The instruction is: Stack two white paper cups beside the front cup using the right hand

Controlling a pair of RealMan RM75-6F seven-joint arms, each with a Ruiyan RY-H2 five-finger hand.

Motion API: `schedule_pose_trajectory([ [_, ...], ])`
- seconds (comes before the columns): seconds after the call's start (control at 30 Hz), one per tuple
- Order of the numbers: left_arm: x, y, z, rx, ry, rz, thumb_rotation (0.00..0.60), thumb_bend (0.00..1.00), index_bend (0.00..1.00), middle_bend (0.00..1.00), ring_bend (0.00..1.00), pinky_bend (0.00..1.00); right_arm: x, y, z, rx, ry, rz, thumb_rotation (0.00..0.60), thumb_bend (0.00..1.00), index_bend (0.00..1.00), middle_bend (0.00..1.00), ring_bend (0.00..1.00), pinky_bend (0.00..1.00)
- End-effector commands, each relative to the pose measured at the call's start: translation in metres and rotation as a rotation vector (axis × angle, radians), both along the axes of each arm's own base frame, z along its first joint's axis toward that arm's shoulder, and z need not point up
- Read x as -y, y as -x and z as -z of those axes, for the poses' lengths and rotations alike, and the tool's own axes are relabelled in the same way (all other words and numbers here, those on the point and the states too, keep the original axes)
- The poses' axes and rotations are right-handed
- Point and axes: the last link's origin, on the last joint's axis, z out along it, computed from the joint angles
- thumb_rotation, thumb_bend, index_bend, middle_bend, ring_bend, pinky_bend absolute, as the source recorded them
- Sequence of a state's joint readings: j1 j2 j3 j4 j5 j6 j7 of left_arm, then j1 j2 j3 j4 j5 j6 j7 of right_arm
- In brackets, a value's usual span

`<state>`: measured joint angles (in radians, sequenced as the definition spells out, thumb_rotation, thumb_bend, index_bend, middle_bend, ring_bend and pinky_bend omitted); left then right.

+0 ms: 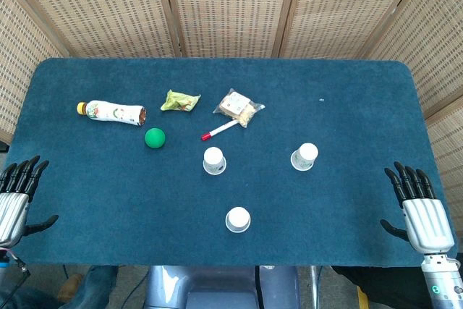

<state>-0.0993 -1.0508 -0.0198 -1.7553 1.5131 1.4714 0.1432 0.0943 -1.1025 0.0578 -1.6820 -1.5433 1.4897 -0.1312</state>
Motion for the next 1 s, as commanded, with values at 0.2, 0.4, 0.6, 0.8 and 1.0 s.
schedule_pose_trajectory([
  [0.2, -0.001, 0.001, 0.002, -0.004, 0.011, -0.011, 0.6, 0.0, 0.0, 0.0, 0.0, 0.0, 0.001, 0.0, 0.001, 0.009, -0.005, -0.01, 0.6, 0.0, 0.0, 0.0, 0.0, 0.0],
  [0.4, -0.005, 0.002, 0.005, -0.013, 0.012, -0.021, 0.6, 0.0, 0.0, 0.0, 0.0, 0.0, 0.028, -0.009, 0.009, 0.099, -0.1, -0.059, 0.6, 0.0, 0.0, 0.0, 0.0, 0.0],
  [0.6, -0.012, 0.0, 0.008, -0.022, 0.008, -0.025, 0.6, 0.0, 0.0, 0.0, 0.0, 0.0, 0.098, -0.032, 0.017, 0.11, -0.258, -0.102, 0.6, 0.0, 0.0, 0.0, 0.0, 0.0],
  [0.8, -0.024, 0.005, 0.013, -0.04, 0.011, -0.063, 0.6, 0.0, 0.0, 0.0, 0.0, 0.0, 0.158, -0.061, 0.031, 0.148, -0.355, -0.091, 0.6, 0.0, 0.0, 0.0, 0.0, 0.04],
  [1.0, -0.036, 0.011, 0.017, -0.053, 0.018, -0.106, 0.6, 0.0, 0.0, 0.0, 0.0, 0.0, 0.19, -0.079, 0.056, 0.099, -0.429, -0.077, 0.6, 0.0, 0.03, 0.01, 0.0, 0.11],
])
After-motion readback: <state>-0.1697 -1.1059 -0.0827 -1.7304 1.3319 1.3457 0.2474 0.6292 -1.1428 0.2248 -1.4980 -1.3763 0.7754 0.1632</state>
